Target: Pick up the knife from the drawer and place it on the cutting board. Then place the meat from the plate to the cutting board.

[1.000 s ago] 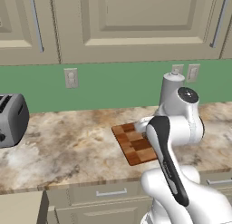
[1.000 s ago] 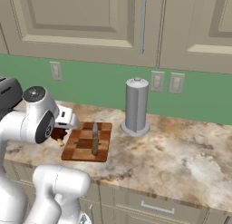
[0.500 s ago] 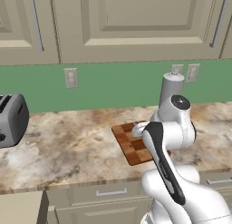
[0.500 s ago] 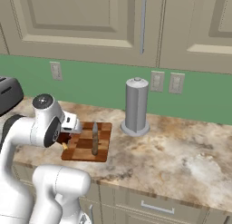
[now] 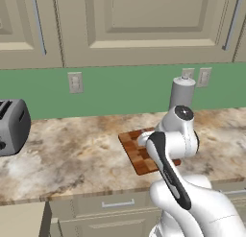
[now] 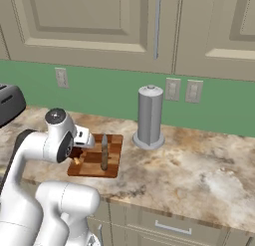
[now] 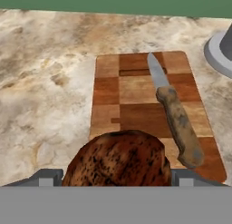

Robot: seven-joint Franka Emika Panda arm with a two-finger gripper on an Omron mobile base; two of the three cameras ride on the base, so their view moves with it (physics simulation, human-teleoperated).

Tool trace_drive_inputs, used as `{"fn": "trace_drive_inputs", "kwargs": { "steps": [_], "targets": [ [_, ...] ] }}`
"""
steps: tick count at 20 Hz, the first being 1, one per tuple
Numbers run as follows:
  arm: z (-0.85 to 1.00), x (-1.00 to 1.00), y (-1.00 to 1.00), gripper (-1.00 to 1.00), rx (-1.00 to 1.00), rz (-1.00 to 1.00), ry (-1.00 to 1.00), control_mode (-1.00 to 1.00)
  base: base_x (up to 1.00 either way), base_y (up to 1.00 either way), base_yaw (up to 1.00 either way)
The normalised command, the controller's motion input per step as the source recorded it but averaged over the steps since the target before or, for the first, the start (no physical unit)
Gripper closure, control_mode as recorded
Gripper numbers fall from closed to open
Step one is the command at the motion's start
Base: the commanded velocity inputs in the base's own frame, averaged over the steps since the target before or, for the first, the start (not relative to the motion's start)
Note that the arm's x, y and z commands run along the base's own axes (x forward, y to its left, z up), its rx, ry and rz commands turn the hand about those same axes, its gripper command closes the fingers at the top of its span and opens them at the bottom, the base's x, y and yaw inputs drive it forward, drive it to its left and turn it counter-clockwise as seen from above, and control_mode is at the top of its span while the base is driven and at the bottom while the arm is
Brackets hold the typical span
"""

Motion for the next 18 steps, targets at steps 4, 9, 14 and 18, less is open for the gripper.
{"fn": "trace_drive_inputs", "kwargs": {
  "steps": [4, 9, 14, 18],
  "targets": [
    [-0.32, 0.36, 0.0, 1.0, 0.0, 0.0, 0.0, -1.0, 0.0, 0.0, 0.0],
    [-0.31, 0.36, 0.0, 1.0, 0.0, 0.0, 0.0, -1.0, 0.0, 0.0, 0.0],
    [-0.3, 0.39, 0.0, 1.0, 0.0, 0.0, 0.01, -1.0, 0.0, 0.0, 0.0],
    [-0.4, 0.22, 0.0, 1.0, 0.0, 0.0, 0.04, -1.0, 0.0, 0.0, 0.0]
  ]
}}
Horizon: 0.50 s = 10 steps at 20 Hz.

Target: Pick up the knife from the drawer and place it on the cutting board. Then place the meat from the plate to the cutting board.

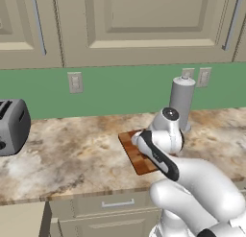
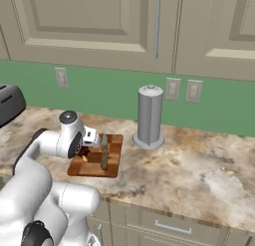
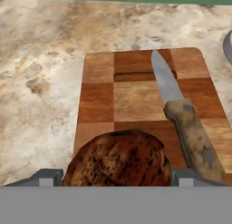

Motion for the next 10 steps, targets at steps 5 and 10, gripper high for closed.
{"fn": "trace_drive_inputs", "kwargs": {
  "steps": [5, 10],
  "targets": [
    [-0.26, 0.02, 0.0, 1.0, 0.0, 0.0, 0.1, -1.0, 0.0, 0.0, 0.0],
    [-0.25, 0.09, 0.0, 1.0, 0.0, 0.0, 0.04, -1.0, 0.0, 0.0, 0.0]
  ]
}}
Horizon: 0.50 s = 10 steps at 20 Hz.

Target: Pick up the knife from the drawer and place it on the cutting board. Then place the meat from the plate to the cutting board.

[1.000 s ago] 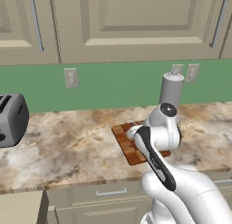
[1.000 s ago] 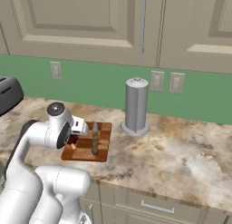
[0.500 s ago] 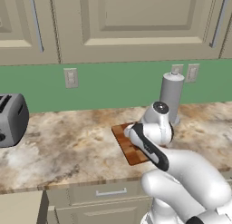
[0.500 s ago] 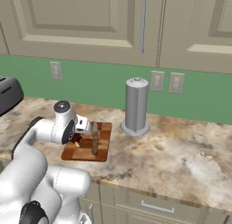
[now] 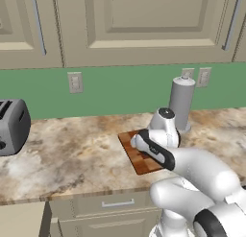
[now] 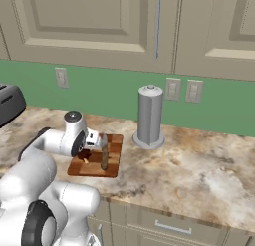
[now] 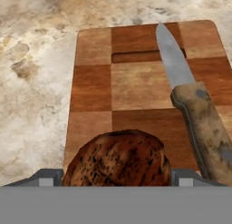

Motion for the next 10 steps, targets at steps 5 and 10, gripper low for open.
{"fn": "trace_drive_inputs", "kwargs": {
  "steps": [5, 10],
  "targets": [
    [-0.29, 0.03, 0.0, 1.0, 0.0, 0.0, 0.02, -1.0, 0.0, 0.0, 0.0],
    [-0.37, 0.06, 0.0, 1.0, 0.0, 0.0, 0.0, -1.0, 0.0, 0.0, 0.0]
  ]
}}
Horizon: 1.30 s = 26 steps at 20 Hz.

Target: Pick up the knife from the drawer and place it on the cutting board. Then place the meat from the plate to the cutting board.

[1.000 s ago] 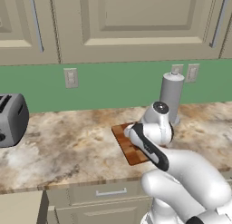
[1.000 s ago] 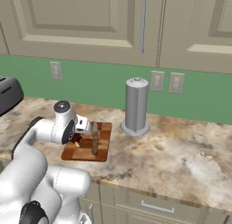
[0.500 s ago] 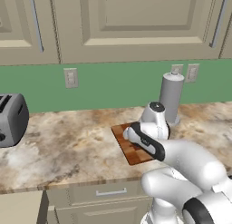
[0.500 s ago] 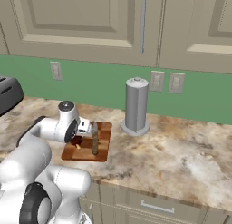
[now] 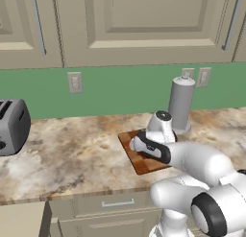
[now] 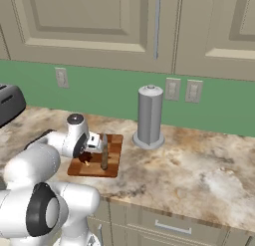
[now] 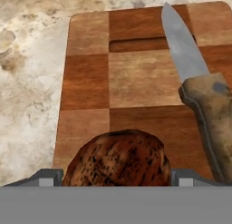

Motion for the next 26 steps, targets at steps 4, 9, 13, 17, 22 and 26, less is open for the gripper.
{"fn": "trace_drive_inputs", "kwargs": {
  "steps": [4, 9, 13, 17, 22, 26],
  "targets": [
    [-0.35, 0.13, 0.0, 1.0, 0.0, 0.0, 0.0, -1.0, 0.0, 0.0, 0.0],
    [-0.34, 0.16, 0.0, 1.0, 0.0, 0.0, 0.0, -1.0, 0.0, 0.0, 0.0],
    [-0.29, 0.2, 0.0, 1.0, 0.0, 0.0, 0.0, -1.0, 0.0, 0.0, 0.0],
    [-0.3, 0.12, 0.01, -1.0, 0.0, 0.0, 0.0, -1.0, 0.0, 0.0, 0.0],
    [-0.02, -0.04, 0.0, -1.0, 0.0, 0.0, 0.0, -1.0, 0.0, 0.0, 0.0],
    [0.03, -0.27, 0.0, -1.0, 0.0, 0.0, 0.0, -1.0, 0.0, 0.0, 0.0]
  ]
}}
